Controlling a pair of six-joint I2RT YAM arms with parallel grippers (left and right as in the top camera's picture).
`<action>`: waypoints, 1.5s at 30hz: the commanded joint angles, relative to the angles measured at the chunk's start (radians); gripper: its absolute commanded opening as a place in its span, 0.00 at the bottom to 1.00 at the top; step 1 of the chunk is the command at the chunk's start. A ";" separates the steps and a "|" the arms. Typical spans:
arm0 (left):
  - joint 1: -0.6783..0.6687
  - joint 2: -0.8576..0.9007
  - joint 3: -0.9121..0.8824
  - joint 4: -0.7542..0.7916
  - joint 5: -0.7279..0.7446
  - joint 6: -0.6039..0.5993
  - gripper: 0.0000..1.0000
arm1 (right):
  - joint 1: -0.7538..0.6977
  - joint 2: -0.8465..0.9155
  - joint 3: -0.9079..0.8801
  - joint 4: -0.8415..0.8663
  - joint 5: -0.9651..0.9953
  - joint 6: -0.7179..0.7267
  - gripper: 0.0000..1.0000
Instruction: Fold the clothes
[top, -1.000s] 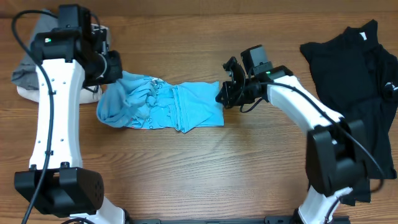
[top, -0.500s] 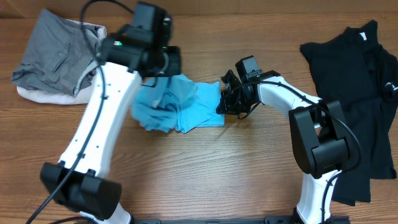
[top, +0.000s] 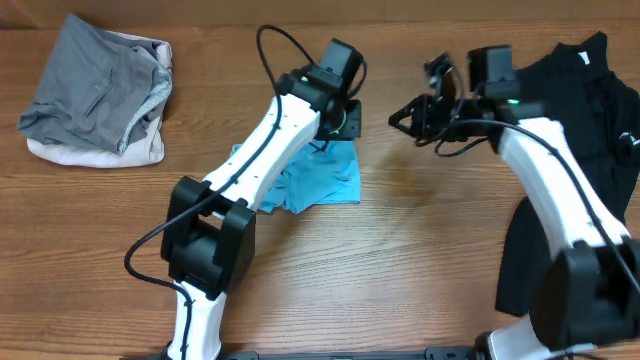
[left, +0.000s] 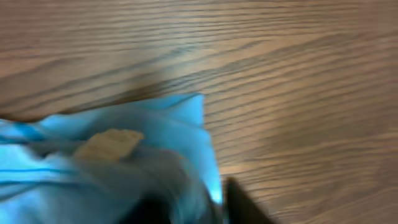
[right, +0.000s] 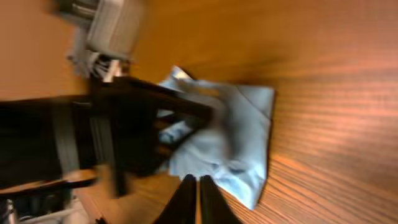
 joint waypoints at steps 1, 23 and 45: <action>-0.004 -0.017 0.047 -0.026 -0.008 0.018 0.76 | -0.019 -0.043 0.013 -0.016 -0.019 -0.005 0.14; 0.666 -0.235 0.370 -0.633 0.065 0.208 1.00 | 0.322 0.021 0.012 0.014 0.264 0.008 0.35; 0.747 -0.232 0.362 -0.637 0.052 0.292 1.00 | 0.650 0.327 0.015 0.600 0.390 0.043 0.54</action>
